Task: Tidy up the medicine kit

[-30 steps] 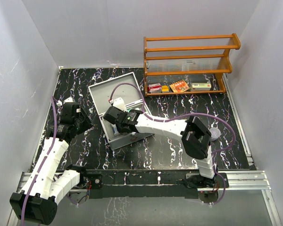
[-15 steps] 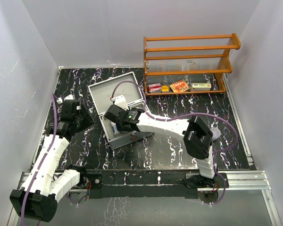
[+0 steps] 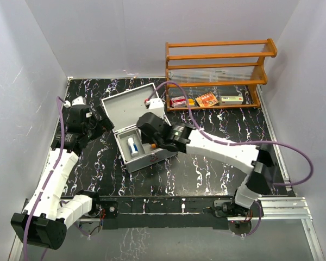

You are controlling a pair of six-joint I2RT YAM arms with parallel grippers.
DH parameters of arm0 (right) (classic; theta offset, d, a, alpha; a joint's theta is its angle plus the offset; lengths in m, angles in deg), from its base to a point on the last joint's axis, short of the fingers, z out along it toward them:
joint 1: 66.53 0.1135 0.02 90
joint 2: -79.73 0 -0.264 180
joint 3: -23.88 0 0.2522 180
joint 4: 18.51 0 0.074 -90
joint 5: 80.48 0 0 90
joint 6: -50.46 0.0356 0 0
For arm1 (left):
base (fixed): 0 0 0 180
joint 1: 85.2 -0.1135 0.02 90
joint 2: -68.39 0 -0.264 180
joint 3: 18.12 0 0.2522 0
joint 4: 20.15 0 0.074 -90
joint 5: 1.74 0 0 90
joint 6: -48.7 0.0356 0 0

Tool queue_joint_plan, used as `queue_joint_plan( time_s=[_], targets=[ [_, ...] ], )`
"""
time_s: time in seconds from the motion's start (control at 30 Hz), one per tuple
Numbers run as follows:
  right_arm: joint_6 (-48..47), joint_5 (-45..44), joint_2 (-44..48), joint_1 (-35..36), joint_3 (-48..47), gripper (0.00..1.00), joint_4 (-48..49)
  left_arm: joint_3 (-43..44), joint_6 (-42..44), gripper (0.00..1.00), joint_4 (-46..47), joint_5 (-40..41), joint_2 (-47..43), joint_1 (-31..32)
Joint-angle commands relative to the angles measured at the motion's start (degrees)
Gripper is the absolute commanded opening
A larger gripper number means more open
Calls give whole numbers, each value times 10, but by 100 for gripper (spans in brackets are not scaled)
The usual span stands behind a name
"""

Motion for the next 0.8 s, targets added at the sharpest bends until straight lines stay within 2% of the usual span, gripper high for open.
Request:
queue_joint_plan(
  time_s=[0.0, 0.13, 0.37, 0.5, 0.63, 0.77],
  targets=[
    [65, -49, 89, -17, 74, 45, 47, 31, 49, 99, 72, -9, 7, -5],
    [104, -51, 152, -34, 159, 48, 60, 51, 83, 99, 110, -52, 54, -31],
    [154, -15, 229, -62, 256, 51, 80, 67, 105, 99, 203, -249, 165, -129],
    [161, -10, 251, -65, 276, 51, 82, 62, 103, 99, 283, -390, 215, -187],
    [162, -11, 263, -66, 285, 51, 83, 57, 100, 99, 357, -509, 268, -212],
    [166, -12, 271, -66, 287, 51, 83, 60, 74, 99, 418, -580, 322, -218]
  ],
)
